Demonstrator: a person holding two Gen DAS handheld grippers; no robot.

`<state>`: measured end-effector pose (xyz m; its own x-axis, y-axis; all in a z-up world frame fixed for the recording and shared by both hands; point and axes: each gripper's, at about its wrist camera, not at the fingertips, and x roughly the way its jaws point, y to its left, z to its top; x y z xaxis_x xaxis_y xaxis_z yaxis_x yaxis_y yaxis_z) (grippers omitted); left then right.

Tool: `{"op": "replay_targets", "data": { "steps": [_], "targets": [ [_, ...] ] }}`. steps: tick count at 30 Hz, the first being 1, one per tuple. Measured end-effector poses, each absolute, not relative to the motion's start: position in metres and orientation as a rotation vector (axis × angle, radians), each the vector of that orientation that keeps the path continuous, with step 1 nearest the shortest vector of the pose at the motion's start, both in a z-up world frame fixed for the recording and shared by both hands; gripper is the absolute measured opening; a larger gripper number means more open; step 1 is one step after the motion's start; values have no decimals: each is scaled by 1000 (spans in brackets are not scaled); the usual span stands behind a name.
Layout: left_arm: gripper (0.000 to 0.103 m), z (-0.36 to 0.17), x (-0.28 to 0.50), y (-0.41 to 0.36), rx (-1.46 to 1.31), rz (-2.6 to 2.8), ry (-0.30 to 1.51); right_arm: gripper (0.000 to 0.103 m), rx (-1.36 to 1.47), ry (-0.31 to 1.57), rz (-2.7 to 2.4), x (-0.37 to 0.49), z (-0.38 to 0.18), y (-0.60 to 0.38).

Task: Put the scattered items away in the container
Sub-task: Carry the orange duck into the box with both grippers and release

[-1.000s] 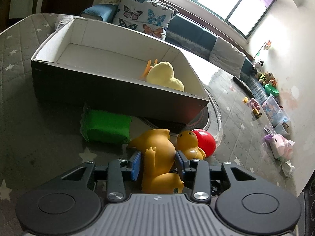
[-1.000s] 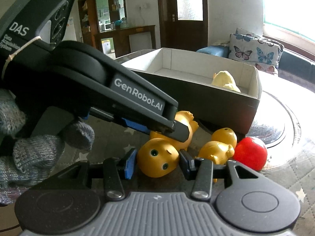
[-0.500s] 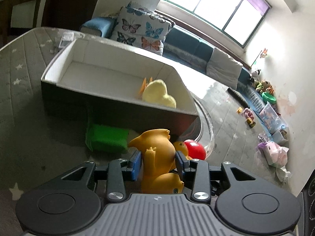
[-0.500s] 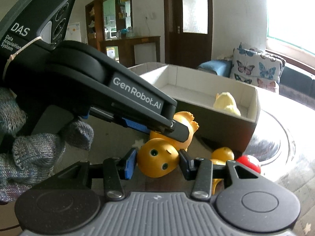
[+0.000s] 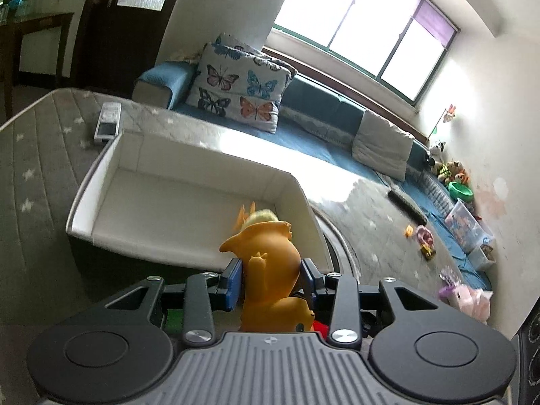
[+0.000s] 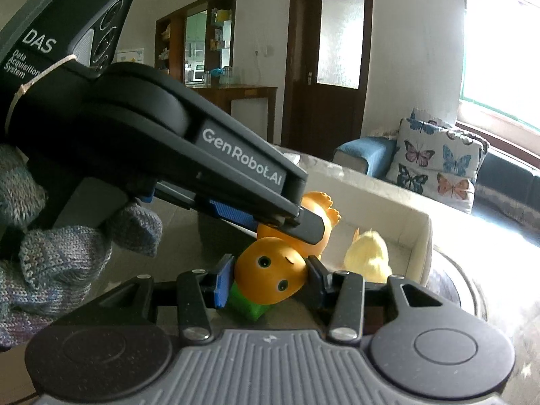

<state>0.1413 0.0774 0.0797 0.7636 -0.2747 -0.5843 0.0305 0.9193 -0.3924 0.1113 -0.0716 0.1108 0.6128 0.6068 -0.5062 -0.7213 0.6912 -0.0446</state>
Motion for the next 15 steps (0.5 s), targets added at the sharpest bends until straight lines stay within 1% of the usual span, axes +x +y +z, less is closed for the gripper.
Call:
{"op": "replay_targets", "data": {
  "steps": [7, 15],
  "targets": [
    [40, 87, 177, 80, -371, -152, 688, 46, -255, 488, 773, 151, 118, -62],
    [40, 80, 211, 88, -377, -136, 722, 46, -248, 524, 785, 193, 111, -53]
  ]
}}
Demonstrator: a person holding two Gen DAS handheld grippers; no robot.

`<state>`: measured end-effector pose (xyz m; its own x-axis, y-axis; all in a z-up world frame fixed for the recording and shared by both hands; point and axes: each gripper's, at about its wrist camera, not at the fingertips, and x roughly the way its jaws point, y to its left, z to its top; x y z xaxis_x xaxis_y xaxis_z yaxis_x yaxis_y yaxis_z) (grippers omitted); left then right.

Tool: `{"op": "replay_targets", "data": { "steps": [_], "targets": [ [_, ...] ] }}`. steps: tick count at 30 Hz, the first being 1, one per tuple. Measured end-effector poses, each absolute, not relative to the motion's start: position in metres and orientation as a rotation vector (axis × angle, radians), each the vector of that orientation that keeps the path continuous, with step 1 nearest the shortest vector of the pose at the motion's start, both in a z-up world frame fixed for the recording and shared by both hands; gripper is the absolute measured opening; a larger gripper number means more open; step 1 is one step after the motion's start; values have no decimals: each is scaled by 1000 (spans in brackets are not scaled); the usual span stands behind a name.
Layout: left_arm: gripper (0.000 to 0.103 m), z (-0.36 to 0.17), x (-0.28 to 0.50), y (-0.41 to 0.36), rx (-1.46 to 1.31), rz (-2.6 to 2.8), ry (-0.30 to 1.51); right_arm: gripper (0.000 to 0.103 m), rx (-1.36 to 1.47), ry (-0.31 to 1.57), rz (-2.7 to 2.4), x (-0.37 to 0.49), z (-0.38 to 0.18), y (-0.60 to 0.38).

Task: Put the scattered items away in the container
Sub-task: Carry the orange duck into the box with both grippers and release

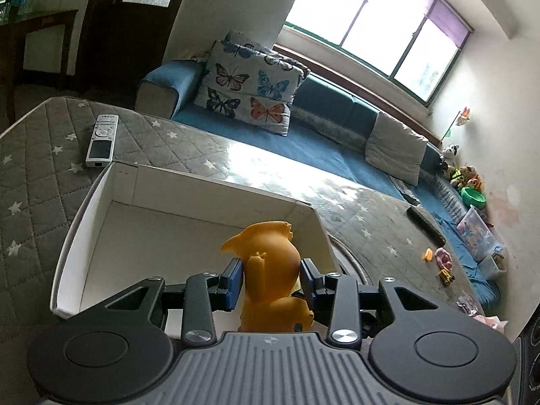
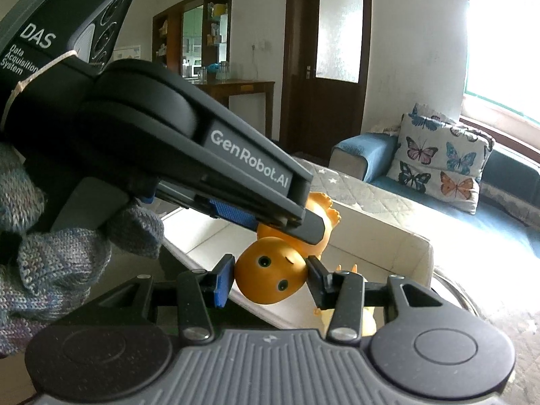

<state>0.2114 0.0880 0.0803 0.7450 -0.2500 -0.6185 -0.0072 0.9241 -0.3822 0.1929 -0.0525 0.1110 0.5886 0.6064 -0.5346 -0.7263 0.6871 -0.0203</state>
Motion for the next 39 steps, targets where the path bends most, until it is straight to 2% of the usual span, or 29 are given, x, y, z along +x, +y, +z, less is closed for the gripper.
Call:
{"op": "replay_targets", "data": {
  "steps": [27, 32, 39],
  "targets": [
    [39, 26, 271, 109, -484, -113, 861, 46, -266, 674, 795, 242, 68, -37],
    [32, 18, 274, 108, -477, -104, 882, 47, -250, 682, 788, 243, 65, -42],
    [32, 23, 270, 104, -446, -103, 863, 47, -228, 671, 776, 242, 68, -51]
  ]
}}
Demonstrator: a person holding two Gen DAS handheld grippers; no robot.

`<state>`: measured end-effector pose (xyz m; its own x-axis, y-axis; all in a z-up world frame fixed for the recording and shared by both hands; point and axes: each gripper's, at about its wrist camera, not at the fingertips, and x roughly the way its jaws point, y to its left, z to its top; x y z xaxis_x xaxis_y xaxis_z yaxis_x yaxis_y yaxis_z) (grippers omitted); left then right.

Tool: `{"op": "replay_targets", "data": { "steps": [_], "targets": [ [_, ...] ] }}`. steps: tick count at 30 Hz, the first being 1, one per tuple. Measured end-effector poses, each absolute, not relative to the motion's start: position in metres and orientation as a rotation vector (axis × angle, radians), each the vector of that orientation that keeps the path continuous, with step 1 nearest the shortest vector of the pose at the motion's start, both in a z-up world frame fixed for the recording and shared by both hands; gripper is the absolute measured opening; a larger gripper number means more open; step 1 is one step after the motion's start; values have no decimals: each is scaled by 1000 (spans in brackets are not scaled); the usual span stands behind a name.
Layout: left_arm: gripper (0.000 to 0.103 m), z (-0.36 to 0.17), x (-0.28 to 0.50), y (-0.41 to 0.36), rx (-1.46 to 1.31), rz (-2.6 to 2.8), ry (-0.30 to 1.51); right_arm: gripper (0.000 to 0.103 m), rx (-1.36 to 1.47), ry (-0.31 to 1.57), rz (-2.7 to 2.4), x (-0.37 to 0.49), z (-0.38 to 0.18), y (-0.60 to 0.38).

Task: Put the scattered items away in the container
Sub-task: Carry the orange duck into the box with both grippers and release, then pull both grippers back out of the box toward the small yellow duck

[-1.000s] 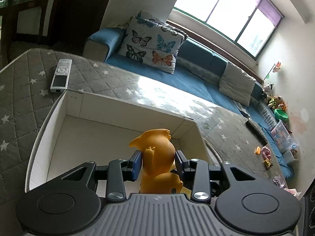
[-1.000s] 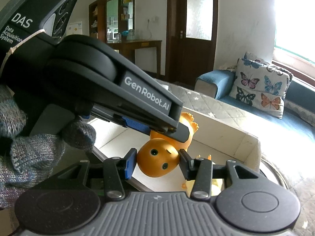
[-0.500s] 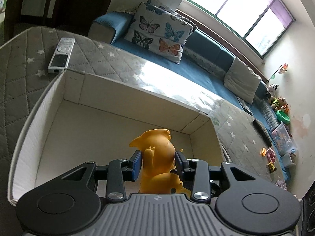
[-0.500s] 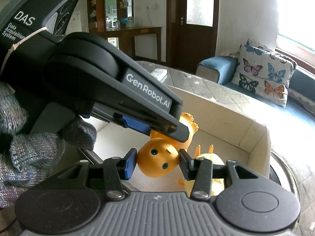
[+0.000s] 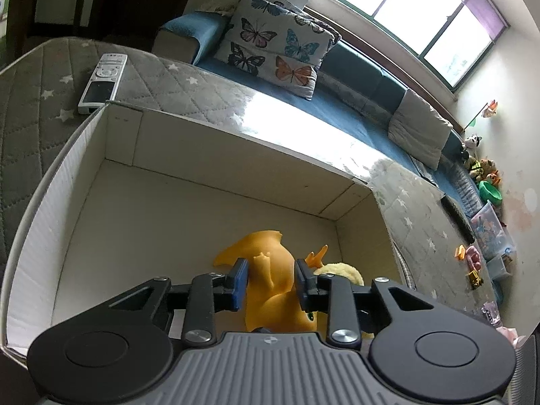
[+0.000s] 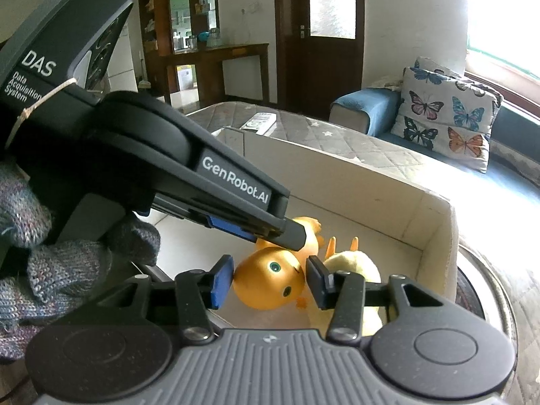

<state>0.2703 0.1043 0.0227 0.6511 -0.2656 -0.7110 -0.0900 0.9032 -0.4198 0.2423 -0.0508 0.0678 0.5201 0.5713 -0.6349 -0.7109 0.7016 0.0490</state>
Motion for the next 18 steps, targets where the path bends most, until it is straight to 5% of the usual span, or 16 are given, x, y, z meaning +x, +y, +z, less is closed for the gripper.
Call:
{"op": "replay_targets", "data": {
  "steps": [18],
  "targets": [
    [34, 60, 195, 83, -401, -127, 781, 51, -219, 581, 714, 173, 103, -86]
  ]
}}
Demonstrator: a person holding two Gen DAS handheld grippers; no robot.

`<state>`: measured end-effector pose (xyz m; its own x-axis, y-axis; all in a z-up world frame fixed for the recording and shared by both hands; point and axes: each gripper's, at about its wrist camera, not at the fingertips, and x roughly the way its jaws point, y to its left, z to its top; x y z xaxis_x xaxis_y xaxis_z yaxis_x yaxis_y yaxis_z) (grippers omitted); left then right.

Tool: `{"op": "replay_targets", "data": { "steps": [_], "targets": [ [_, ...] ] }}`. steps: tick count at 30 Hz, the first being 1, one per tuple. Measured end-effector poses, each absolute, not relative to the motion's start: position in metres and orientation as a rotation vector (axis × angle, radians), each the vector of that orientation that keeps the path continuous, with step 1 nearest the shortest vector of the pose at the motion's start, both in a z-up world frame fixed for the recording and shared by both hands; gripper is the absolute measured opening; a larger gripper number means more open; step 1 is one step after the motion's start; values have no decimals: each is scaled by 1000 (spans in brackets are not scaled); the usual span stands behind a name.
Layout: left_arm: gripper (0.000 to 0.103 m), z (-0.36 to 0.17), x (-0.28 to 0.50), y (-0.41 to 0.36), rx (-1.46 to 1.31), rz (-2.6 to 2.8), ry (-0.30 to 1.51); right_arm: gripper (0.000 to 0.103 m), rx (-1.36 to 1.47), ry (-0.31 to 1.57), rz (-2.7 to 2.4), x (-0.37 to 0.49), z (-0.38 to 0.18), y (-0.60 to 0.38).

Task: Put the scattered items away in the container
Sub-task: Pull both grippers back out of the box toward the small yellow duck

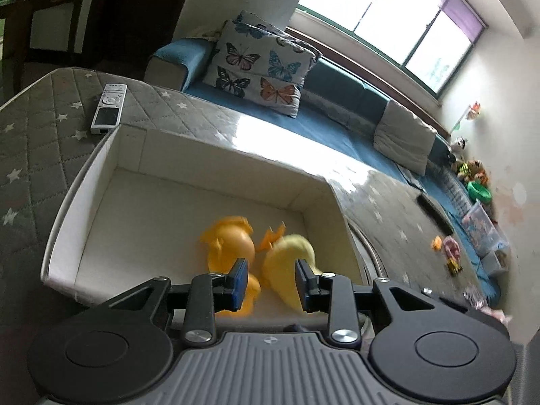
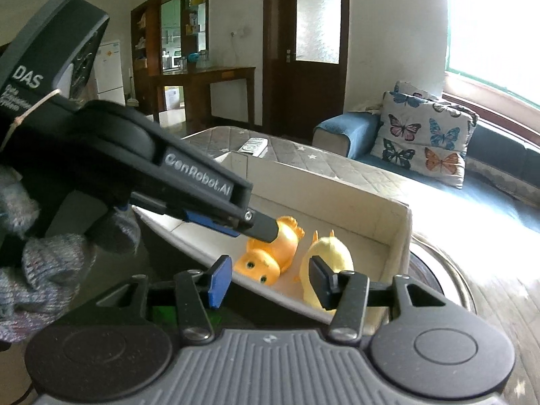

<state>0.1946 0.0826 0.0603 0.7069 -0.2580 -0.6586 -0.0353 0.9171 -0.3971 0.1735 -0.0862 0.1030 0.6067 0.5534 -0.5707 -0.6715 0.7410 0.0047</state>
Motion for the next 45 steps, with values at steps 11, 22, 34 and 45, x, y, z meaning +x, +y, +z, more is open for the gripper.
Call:
{"op": "replay_targets", "data": {
  "steps": [11, 22, 34, 45],
  "targets": [
    [34, 58, 125, 58, -386, -145, 783, 58, -229, 554, 694, 102, 103, -110],
    [34, 53, 70, 35, -359, -176, 773, 60, -199, 542, 659, 43, 89, -130],
    [34, 32, 34, 28, -379, -187, 797, 65, -186, 557, 623, 4, 74, -143],
    [34, 24, 17, 28, -385, -196, 799, 68, -161, 568, 588, -9, 67, -150]
  ]
}}
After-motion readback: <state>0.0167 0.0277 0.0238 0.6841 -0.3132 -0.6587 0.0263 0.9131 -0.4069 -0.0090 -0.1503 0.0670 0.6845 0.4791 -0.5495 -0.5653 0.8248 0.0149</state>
